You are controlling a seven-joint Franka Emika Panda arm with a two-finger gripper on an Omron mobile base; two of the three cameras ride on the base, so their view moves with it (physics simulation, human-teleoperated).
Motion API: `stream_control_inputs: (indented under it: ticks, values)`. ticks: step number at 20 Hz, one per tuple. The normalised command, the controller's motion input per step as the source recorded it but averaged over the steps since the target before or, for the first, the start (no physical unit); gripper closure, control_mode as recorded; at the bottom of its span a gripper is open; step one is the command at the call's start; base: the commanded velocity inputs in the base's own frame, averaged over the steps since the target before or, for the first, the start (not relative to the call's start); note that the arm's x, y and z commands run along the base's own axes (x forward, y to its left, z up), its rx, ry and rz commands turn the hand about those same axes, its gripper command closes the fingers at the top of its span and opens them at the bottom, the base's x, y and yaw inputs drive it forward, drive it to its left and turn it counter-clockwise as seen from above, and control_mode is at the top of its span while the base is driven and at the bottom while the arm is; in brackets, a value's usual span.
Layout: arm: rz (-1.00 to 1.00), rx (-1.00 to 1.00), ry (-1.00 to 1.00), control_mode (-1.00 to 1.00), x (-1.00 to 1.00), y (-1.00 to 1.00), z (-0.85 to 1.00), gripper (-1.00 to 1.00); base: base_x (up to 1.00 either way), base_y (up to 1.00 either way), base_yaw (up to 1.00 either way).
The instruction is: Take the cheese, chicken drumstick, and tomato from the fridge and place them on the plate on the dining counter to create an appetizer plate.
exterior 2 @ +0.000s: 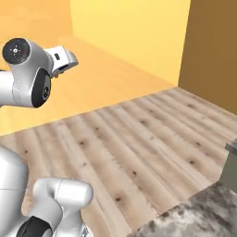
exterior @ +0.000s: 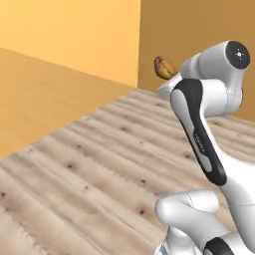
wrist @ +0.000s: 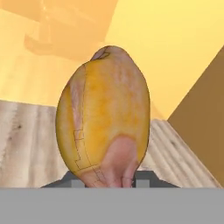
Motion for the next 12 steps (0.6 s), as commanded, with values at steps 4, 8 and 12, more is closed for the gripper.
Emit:
stream_control_inputs:
  ticks: [4, 8, 12]
  values:
    - [0.00, 0.00, 0.00, 1.00, 0.00, 0.00, 0.00, 1.00, 0.97, -0.01, -0.67]
    - [0.00, 0.00, 0.00, 1.00, 0.00, 0.00, 0.00, 1.00, 0.88, 0.00, -0.73]
    - [0.00, 0.00, 0.00, 1.00, 0.00, 0.00, 0.00, 1.00, 0.89, 0.07, -0.76]
